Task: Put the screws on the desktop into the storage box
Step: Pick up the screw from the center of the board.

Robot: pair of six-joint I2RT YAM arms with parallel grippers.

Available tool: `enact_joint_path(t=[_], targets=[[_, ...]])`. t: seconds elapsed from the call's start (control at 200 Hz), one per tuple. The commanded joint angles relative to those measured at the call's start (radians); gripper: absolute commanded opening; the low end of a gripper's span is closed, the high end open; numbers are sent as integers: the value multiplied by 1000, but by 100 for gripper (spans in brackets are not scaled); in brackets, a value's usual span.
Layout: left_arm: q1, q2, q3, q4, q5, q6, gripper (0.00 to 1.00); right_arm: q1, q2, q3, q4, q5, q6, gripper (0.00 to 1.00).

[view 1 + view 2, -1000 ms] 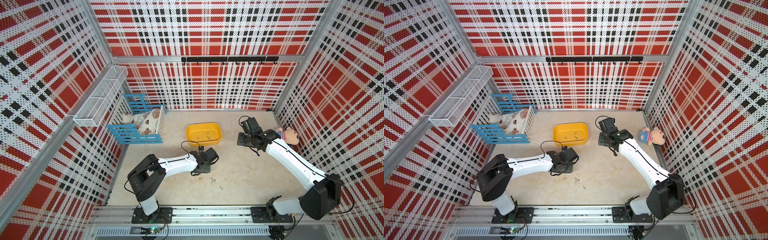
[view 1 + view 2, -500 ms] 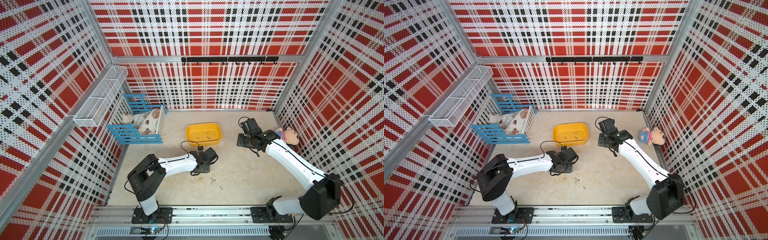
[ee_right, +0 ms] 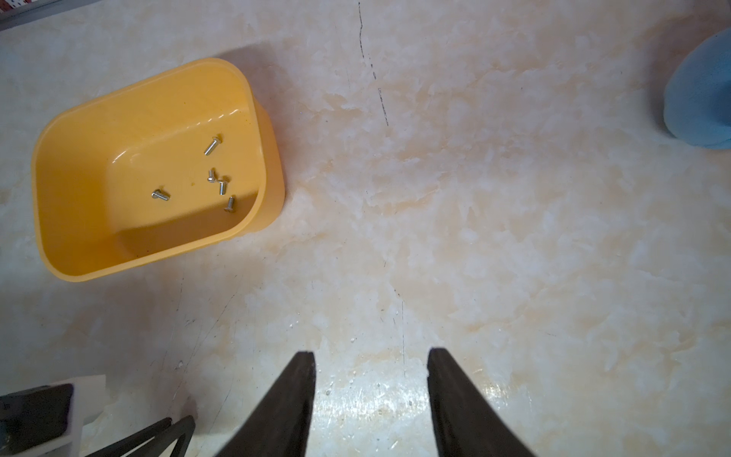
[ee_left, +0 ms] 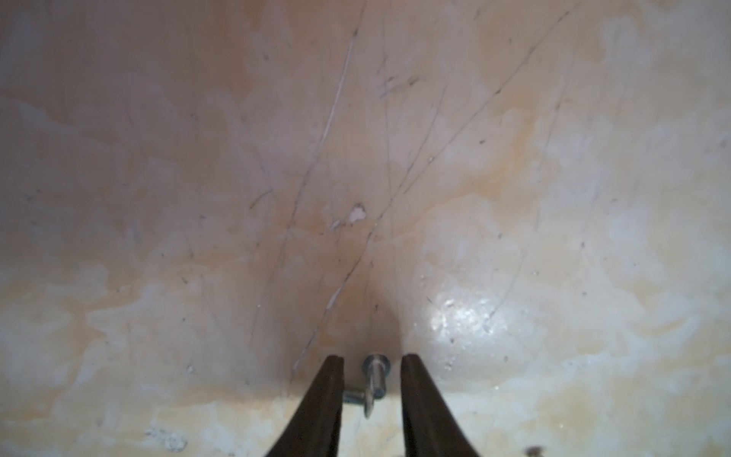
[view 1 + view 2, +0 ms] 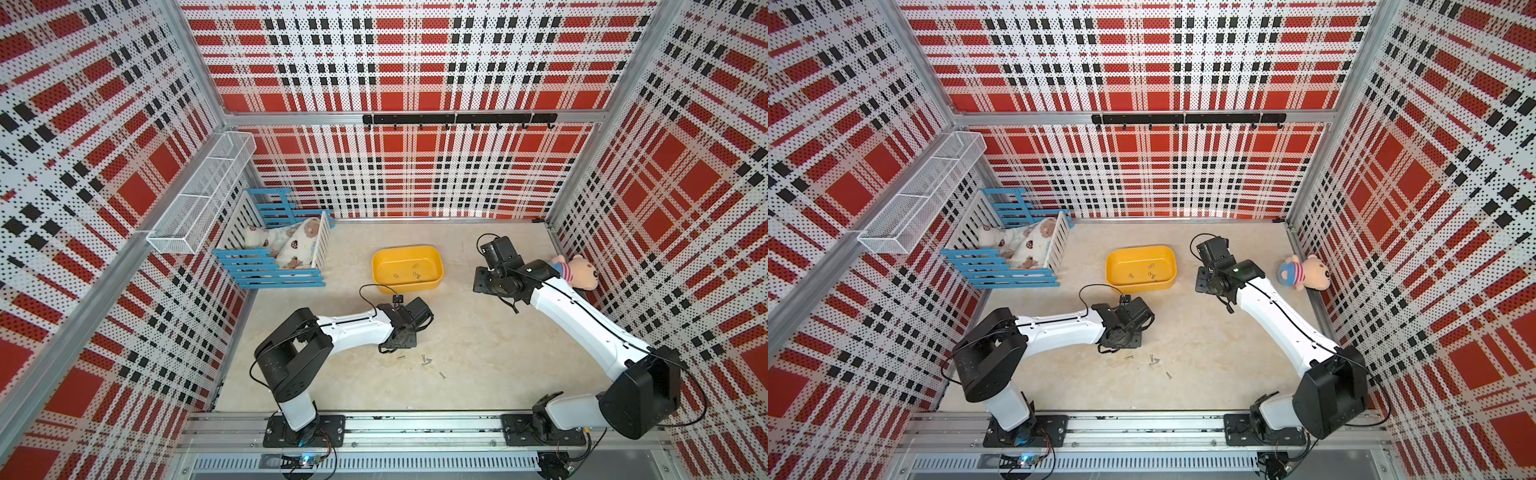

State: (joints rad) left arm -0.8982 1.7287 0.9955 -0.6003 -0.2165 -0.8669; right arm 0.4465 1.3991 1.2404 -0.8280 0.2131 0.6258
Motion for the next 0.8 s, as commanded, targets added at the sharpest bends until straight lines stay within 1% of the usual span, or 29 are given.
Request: enact_joint_path(t=[0.0, 0.266, 0.792], targets=[[7, -3, -11, 14, 0, -1, 31, -8, 5, -11, 10, -1, 8, 52], [6, 7, 14, 14, -3, 8, 29, -9, 5, -14, 10, -1, 9, 52], [3, 12, 21, 14, 2, 15, 11, -8, 3, -22, 17, -1, 7, 51]])
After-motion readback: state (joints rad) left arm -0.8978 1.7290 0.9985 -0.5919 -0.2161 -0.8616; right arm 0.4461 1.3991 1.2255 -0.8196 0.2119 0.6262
